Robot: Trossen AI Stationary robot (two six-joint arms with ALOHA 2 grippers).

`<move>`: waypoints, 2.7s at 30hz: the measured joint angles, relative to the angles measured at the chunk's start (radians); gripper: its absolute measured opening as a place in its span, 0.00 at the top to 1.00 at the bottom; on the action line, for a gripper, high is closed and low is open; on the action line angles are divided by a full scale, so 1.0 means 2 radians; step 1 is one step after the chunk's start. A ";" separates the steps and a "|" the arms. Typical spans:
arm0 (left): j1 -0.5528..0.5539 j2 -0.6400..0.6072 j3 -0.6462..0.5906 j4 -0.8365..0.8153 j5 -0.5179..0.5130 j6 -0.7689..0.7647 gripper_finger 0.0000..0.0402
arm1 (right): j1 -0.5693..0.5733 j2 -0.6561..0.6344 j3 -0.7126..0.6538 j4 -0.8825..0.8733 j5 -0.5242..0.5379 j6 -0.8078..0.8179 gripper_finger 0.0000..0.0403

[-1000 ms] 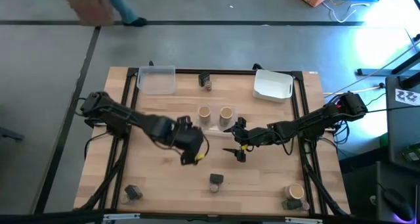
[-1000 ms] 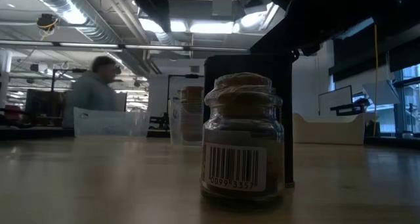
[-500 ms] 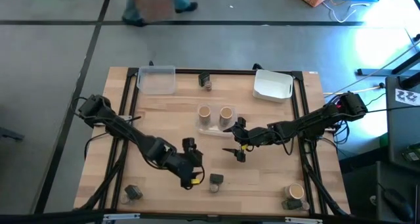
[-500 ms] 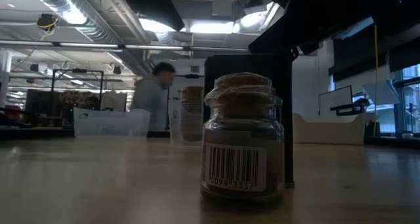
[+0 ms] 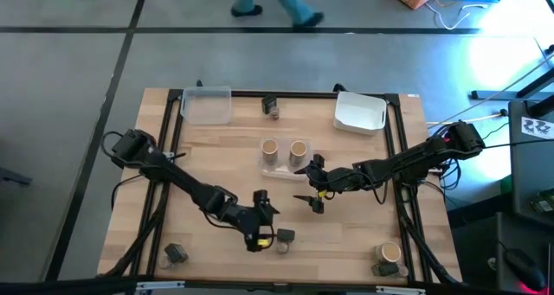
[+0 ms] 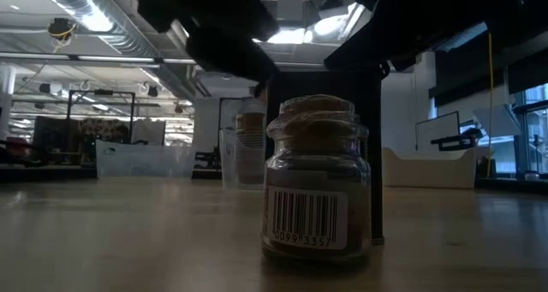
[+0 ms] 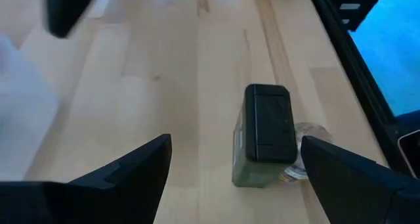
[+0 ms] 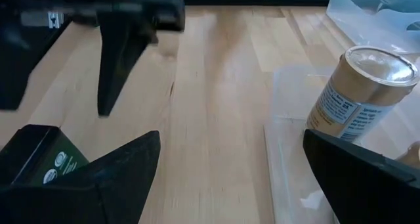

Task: Sort spices by type
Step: Put the black seasoning can into the top transparent bin

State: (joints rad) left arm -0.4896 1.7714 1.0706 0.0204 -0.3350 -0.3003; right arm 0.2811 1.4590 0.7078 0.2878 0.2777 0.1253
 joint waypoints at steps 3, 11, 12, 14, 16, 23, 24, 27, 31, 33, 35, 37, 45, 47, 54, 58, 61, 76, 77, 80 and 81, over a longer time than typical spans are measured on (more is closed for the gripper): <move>0.000 0.018 0.000 0.024 0.016 0.008 0.20 | 0.000 0.000 0.000 0.000 0.000 0.000 0.07; 0.005 0.044 0.000 0.055 0.023 0.010 0.20 | 0.000 0.000 0.000 0.000 0.000 0.000 0.07; 0.006 0.048 0.000 0.058 0.023 0.010 0.20 | 0.000 0.000 0.000 0.000 0.000 0.000 0.07; 0.007 0.057 0.000 0.069 0.023 0.008 0.20 | 0.000 0.000 0.000 0.000 0.000 0.000 0.07; 0.007 0.066 0.000 0.083 0.023 0.008 0.20 | 0.000 0.000 0.000 0.000 0.001 0.000 0.07; 0.008 0.068 0.000 0.089 0.024 0.020 0.28 | 0.000 0.000 0.000 0.000 0.001 0.000 0.07; 0.008 0.068 0.000 0.089 0.024 0.022 0.30 | 0.000 0.000 0.000 0.000 0.001 0.000 0.07; 0.012 0.067 0.000 0.079 0.024 0.024 0.38 | 0.000 0.000 0.000 0.000 0.001 -0.001 0.07; 0.015 0.067 0.000 0.056 0.023 0.021 0.50 | 0.000 0.000 0.000 0.000 0.004 -0.001 0.07; 0.017 0.067 0.000 0.056 0.022 0.022 0.55 | 0.000 0.000 0.000 -0.001 0.016 -0.002 0.07; 0.017 0.067 0.000 0.062 0.017 0.027 0.61 | 0.000 0.000 0.000 -0.001 0.024 -0.002 0.07; 0.017 0.067 0.000 0.070 0.011 0.036 0.66 | 0.000 0.000 0.000 -0.001 0.026 -0.002 0.07; 0.017 0.059 0.000 0.067 0.009 0.046 0.72 | 0.000 0.000 0.000 -0.001 0.026 -0.002 0.07; 0.017 0.046 0.000 0.058 0.005 0.045 0.71 | 0.000 0.000 0.000 -0.001 0.026 -0.002 0.07; 0.016 -0.023 0.000 -0.020 -0.034 0.028 0.71 | 0.000 0.000 0.000 -0.004 0.026 -0.002 0.07; 0.014 -0.068 0.000 -0.085 -0.062 0.006 0.71 | 0.000 0.000 0.000 -0.006 0.026 -0.002 0.07; 0.012 -0.106 0.000 -0.139 -0.096 -0.016 0.70 | 0.000 0.000 0.000 -0.009 0.026 -0.002 0.07; 0.022 -0.270 0.001 -0.422 -0.300 -0.145 0.71 | 0.000 0.000 0.000 -0.010 0.026 -0.002 0.07; 0.025 -0.276 0.001 -0.441 -0.316 -0.158 0.71 | 0.000 0.000 0.000 -0.010 0.026 -0.002 0.07; 0.040 -0.288 0.000 -0.493 -0.375 -0.208 0.70 | 0.000 0.000 0.000 -0.011 0.026 -0.002 0.07; 0.047 -0.290 0.000 -0.509 -0.392 -0.224 0.70 | 0.000 0.000 0.000 -0.010 0.026 -0.002 0.07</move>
State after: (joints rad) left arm -0.3965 1.1916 1.0714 -0.9975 -1.1189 -0.7491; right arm 0.2812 1.4590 0.7078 0.2670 0.3290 0.1219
